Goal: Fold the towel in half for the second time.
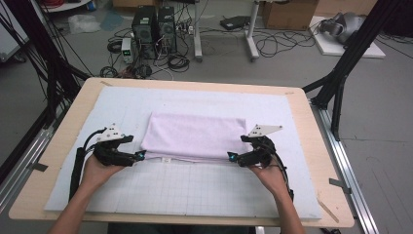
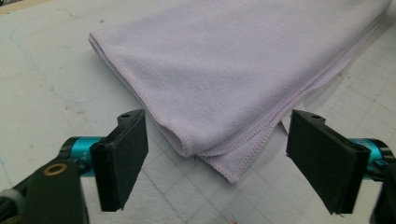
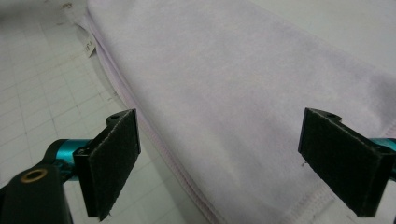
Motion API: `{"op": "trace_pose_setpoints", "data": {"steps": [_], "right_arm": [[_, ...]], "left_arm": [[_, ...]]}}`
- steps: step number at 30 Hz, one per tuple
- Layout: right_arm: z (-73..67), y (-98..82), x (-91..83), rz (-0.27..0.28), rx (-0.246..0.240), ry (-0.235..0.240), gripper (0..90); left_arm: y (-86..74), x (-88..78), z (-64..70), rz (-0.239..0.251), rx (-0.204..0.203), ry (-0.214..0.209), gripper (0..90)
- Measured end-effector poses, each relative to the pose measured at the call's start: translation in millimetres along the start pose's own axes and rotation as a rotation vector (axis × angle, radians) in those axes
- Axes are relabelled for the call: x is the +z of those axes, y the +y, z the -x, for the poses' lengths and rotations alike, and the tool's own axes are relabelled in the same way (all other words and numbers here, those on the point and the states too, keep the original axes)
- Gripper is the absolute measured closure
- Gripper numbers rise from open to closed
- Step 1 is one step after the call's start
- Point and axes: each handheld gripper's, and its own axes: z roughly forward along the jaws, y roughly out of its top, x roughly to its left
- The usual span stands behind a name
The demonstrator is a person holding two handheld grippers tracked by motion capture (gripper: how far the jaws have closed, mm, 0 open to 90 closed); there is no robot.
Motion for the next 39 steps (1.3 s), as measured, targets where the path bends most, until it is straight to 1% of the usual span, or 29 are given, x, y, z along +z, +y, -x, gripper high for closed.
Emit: {"op": "trace_pose_setpoints", "data": {"steps": [1, 4, 7, 9, 12, 17, 19, 21, 28, 31, 32, 35, 36, 37, 39], "right_arm": [[0.0, -1.8, -1.4, 0.005, -0.008, -0.008, 12.1], [-0.9, -6.6, -6.0, 0.008, 0.001, -0.013, 12.0], [-1.9, -9.4, -9.6, 0.014, 0.002, -0.02, 12.0], [-3.9, -12.0, -13.1, 0.032, -0.008, -0.027, 12.0], [-5.9, -17.2, -17.4, 0.039, 0.0, -0.029, 12.0], [-7.8, -27.3, -26.6, 0.051, 0.022, -0.038, 11.9], [-9.7, -30.9, -29.9, 0.051, 0.02, -0.041, 11.9], [-11.9, -34.7, -33.2, 0.052, 0.022, -0.043, 11.8], [-20.3, -46.2, -43.4, 0.056, 0.034, -0.048, 11.8], [-23.7, -49.4, -48.3, 0.059, 0.034, -0.055, 11.7], [-24.9, -50.6, -50.0, 0.06, 0.036, -0.055, 11.8], [-27.1, -54.4, -54.9, 0.063, 0.04, -0.062, 11.7], [-27.5, -55.8, -56.5, 0.064, 0.039, -0.063, 11.7], [-28.2, -57.1, -58.0, 0.063, 0.042, -0.062, 11.7], [-28.6, -59.7, -60.3, 0.064, 0.042, -0.065, 11.7]], "left_arm": [[-0.3, -0.9, 0.7, 0.0, 0.004, -0.002, 18.8], [-1.9, -3.6, 3.2, -0.003, 0.011, 0.004, 16.2], [-4.1, -6.4, 5.9, -0.005, 0.008, 0.008, 14.3], [-6.1, -8.5, 7.7, -0.006, 0.007, 0.009, 13.0], [-8.4, -11.1, 10.0, -0.012, 0.011, 0.005, 11.7], [-11.2, -15.8, 15.1, -0.011, 0.021, 0.008, 11.2], [-12.5, -17.6, 17.7, -0.014, 0.022, 0.012, 11.1], [-13.9, -19.8, 20.1, -0.014, 0.021, 0.01, 10.9], [-19.7, -28.8, 25.6, -0.004, 0.011, 0.024, 10.9], [-22.9, -31.2, 26.6, -0.014, 0.012, 0.028, 10.9], [-23.8, -31.7, 27.5, -0.011, 0.007, 0.029, 10.9], [-25.3, -34.6, 28.0, -0.015, 0.012, 0.034, 10.8], [-26.0, -35.1, 28.3, -0.009, 0.006, 0.035, 10.8], [-26.6, -36.2, 27.6, -0.014, 0.012, 0.036, 10.8], [-28.2, -36.6, 27.3, -0.014, 0.005, 0.039, 10.8]]}}
